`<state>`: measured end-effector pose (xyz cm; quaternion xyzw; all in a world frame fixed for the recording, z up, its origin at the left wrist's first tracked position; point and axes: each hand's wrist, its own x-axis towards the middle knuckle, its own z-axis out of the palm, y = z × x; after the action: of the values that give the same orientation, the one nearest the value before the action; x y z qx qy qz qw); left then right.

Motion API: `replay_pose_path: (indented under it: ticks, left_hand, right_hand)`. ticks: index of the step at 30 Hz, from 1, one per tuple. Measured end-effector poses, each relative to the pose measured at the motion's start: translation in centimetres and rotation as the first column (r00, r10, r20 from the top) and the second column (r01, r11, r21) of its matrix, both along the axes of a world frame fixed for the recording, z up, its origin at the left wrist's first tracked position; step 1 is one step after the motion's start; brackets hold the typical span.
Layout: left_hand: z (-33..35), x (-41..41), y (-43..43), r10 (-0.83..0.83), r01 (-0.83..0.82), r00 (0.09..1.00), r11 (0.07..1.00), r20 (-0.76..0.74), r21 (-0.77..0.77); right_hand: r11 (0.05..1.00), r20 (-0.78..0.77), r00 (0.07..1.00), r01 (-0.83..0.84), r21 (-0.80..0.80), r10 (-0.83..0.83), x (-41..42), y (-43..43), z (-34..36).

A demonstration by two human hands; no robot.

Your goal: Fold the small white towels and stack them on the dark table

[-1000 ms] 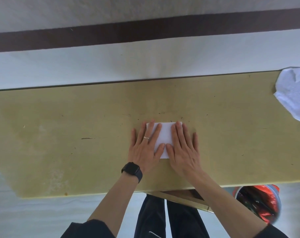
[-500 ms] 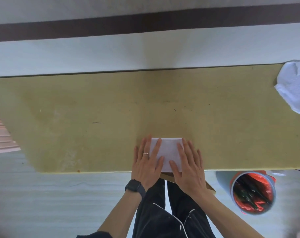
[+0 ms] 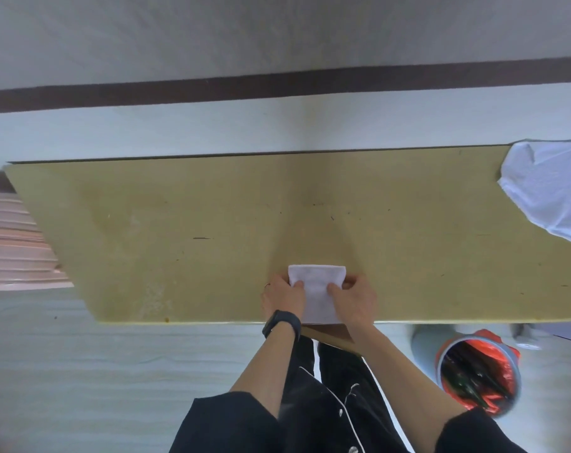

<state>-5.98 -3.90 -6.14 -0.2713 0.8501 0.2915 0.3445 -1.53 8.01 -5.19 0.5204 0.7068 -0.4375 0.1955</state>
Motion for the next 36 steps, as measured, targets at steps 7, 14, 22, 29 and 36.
replay_pose_path:
  ticks: [7,14,22,29,36]
  left_hand:
    - [3.2,0.0,-1.0,0.184,-0.17,0.983,0.932,-0.015,0.32]
    - [11.6,0.2,-5.9,0.33,-0.196,0.928,0.824,-0.17,0.532]
    - [24.8,5.7,-12.5,0.526,-0.284,0.554,0.848,-0.645,0.447]
    - [32.7,16.8,-22.3,0.562,-0.587,0.099,0.7,-0.821,0.407]
    - [36.6,37.3,-34.8,0.496,-0.795,-0.212,0.413,-0.842,0.443]
  right_hand:
    - [0.993,-0.127,0.99,-0.07,-0.097,0.057,0.8,1.1,1.7]
    - [0.943,-0.479,0.846,-0.317,-0.097,0.236,-1.6,1.3,9.5]
    - [0.698,-0.714,0.32,-0.64,0.323,0.623,-4.7,-6.8,21.9]
    - [0.42,-0.817,-0.08,-0.827,0.374,0.571,1.0,-22.8,30.5]
    - [0.083,-0.857,-0.327,-0.917,0.389,0.398,18.2,-40.9,35.5]
